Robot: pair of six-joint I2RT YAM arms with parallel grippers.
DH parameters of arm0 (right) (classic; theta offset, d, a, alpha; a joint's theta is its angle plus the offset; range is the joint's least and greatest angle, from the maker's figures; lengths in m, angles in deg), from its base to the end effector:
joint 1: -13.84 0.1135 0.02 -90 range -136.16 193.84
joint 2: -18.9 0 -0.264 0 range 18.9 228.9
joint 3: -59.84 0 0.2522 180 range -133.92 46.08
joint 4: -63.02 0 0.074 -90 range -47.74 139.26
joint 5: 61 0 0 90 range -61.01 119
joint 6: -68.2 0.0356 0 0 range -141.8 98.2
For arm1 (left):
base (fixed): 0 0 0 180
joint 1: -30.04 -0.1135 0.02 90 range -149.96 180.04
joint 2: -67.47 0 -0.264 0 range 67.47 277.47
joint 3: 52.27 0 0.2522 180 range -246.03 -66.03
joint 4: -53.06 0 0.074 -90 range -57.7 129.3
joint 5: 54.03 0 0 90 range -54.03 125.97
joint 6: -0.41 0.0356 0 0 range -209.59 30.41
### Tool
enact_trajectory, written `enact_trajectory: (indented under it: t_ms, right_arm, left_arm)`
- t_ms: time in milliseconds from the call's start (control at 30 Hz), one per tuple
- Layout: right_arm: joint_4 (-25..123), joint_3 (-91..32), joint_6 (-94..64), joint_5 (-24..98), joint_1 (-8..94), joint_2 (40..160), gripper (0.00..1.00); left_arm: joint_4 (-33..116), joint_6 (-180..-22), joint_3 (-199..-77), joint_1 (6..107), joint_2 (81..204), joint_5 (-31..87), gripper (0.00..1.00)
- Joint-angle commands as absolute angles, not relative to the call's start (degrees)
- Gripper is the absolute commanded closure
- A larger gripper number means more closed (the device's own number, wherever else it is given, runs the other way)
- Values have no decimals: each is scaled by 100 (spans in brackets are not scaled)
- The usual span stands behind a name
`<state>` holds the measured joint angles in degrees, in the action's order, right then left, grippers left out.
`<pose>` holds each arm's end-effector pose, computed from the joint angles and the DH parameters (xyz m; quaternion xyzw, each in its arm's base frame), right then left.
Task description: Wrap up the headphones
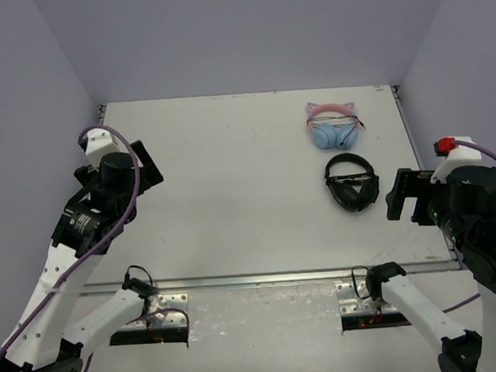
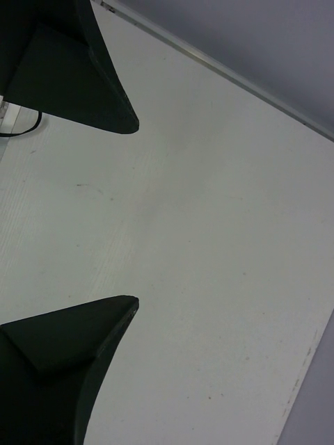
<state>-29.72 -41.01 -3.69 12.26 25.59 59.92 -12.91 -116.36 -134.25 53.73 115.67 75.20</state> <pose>0.0396 -0.0022 0.4461 0.1177 0.8639 -0.0018 0.4897 0.1369 -0.0355 0.3964 -0.1844 0.8200 0.0718 0.5371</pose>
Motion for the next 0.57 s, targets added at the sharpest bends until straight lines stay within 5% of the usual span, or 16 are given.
enact_trajectory:
  t_ms: [0, 533]
  right_arm:
    - [-2888, -4225, -439, 1221, 2553, 6083, 1]
    - [-2624, -3927, -369, 1089, 2553, 6109, 1]
  left_arm:
    - [-992, -11526, -13423, 5386, 11309, 7500, 0]
    - [-851, -11139, -13405, 5386, 11220, 7640, 0]
